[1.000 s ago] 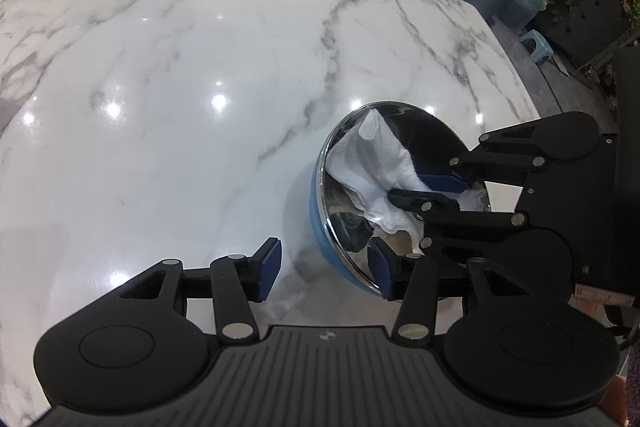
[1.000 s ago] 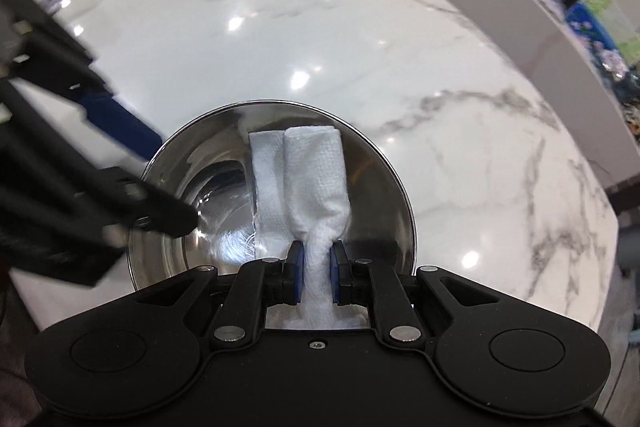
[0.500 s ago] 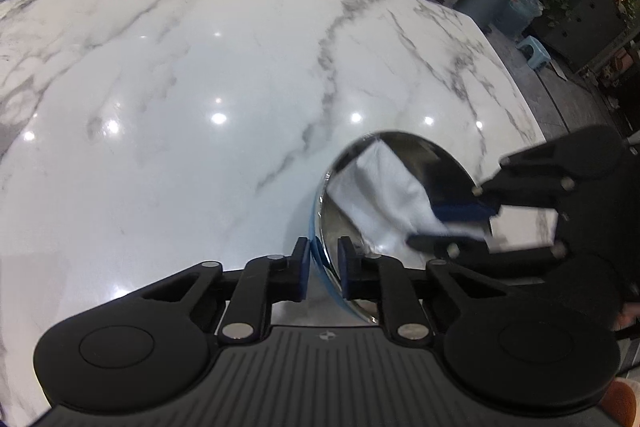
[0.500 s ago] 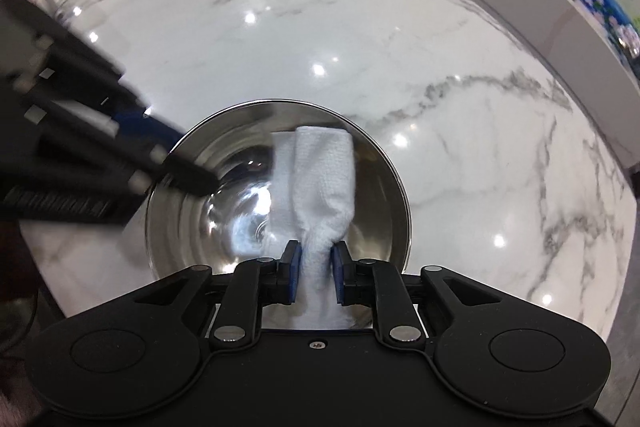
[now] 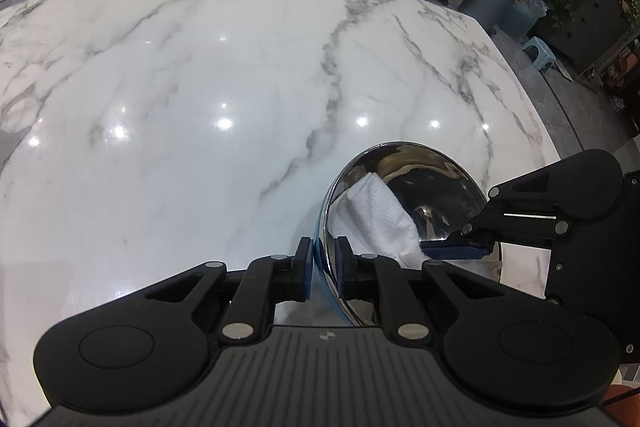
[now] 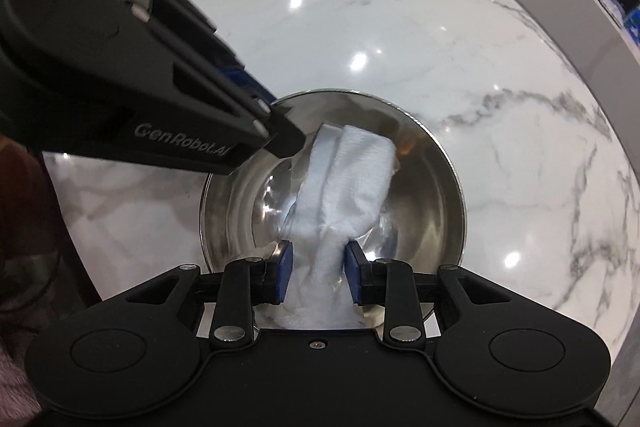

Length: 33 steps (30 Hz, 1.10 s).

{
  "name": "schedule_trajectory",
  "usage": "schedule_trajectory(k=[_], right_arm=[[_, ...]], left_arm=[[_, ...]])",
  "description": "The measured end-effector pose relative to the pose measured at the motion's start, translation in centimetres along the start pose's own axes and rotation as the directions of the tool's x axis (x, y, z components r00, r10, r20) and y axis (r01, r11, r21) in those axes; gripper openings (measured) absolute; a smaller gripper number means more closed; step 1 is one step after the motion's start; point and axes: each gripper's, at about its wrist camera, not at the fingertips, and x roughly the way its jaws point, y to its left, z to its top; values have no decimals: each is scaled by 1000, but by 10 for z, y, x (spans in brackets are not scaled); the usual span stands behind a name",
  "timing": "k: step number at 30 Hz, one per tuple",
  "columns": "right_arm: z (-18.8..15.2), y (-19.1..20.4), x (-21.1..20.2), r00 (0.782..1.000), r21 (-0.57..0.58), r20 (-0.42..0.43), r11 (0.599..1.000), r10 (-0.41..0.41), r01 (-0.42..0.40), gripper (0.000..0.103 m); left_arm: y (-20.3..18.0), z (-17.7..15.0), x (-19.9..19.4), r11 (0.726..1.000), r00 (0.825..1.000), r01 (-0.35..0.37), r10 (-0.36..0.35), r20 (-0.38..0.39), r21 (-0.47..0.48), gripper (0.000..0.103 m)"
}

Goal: Clean bowl
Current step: 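Keep wiping the bowl interior with the right tool's cloth while the left tool steadies the rim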

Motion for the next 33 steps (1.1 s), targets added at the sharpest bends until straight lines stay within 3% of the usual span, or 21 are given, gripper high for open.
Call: schedule_trajectory(k=[4,9,13,16,23,27,30,33], right_arm=[[-5,-3,3,999,-17,-21,999,-30,29,12],[-11,1,7,992,-48,-40,992,-119,117,11],[-11,2,7,992,-57,-39,991,-122,119,11],[-10,0,5,993,-50,-40,993,-113,111,11],[-7,-11,3,997,2,-68,999,-44,44,11],[-2,-22,2,993,92,-69,992,92,-86,11],[2,-21,5,985,92,-85,986,148,-140,11],[5,-11,9,988,13,-112,994,105,-104,11]], left_arm=[[-2,-2,-1,1000,1000,9,-9,-16,8,13],[-8,-8,4,999,997,19,-16,-75,35,24],[-10,-11,9,998,992,32,-26,-124,49,34],[-11,-13,10,998,990,42,-34,-139,54,35],[-10,-11,9,998,994,21,-15,-110,58,18],[-10,-8,8,998,996,-5,10,-85,60,11],[-12,-7,8,997,997,-26,32,-74,74,10],[-14,-7,8,995,996,-42,48,-70,91,10]])
